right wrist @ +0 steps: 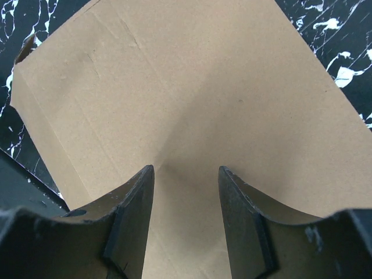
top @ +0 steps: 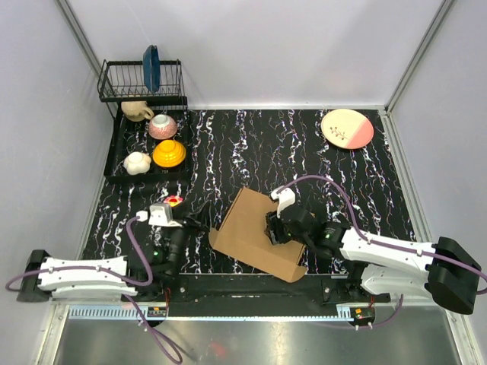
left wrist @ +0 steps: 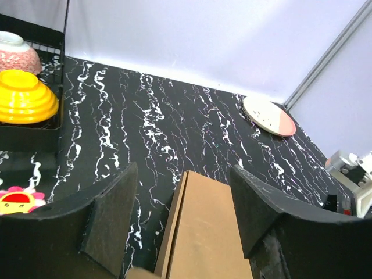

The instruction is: Fold the paper box

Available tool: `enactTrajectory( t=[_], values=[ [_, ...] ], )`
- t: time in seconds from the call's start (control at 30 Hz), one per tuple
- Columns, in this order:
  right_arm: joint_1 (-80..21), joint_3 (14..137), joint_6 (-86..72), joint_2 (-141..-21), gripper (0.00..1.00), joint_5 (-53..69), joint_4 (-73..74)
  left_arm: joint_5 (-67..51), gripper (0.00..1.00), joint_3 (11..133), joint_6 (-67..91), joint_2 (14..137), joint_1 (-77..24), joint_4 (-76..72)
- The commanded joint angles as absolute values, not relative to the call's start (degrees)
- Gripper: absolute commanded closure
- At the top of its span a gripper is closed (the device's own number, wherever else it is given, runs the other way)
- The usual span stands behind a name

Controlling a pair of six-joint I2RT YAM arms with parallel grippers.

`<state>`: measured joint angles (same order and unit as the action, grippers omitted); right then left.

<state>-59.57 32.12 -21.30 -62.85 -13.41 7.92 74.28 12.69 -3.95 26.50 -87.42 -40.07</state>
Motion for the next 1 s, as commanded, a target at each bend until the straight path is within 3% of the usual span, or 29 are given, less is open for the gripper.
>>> enactTrajectory(
  t=[0.0, 0.1, 0.27, 0.47, 0.53, 0.67, 0.97],
  values=[
    [-59.6, 29.5, -26.3, -63.3, 0.46, -12.6, 4.7, 55.6, 0.31, 14.2, 18.7, 29.9, -77.9, -20.6],
    [-59.6, 28.7, -27.6, -63.4, 0.45, -13.6, 5.1, 47.7, 0.29, 14.7, 21.1, 36.2, -74.0, -23.3],
    [-59.7, 29.4, -32.4, -56.6, 0.41, -21.3, 8.0, 42.8, 0.17, 18.4, 26.3, 46.6, -70.4, -22.2],
    [-59.6, 34.8, -46.7, -43.3, 0.3, -36.5, 27.5, 42.7, 0.03, 19.2, 29.8, 52.6, -67.2, -22.1],
    [-59.6, 36.2, -53.8, -42.8, 0.23, -38.2, 33.5, 42.5, 0.02, 20.0, 30.6, 54.4, -65.8, -18.9],
    [-59.6, 38.1, -62.6, -46.7, 0.2, -35.6, 43.0, 42.0, 0.01, 21.2, 32.9, 58.4, -65.1, -15.6],
    [-59.6, 33.3, -72.9, -50.7, 0.15, -31.0, 43.6, 38.8, 0.01, 20.0, 38.7, 66.3, -62.8, -13.8]
  ],
)
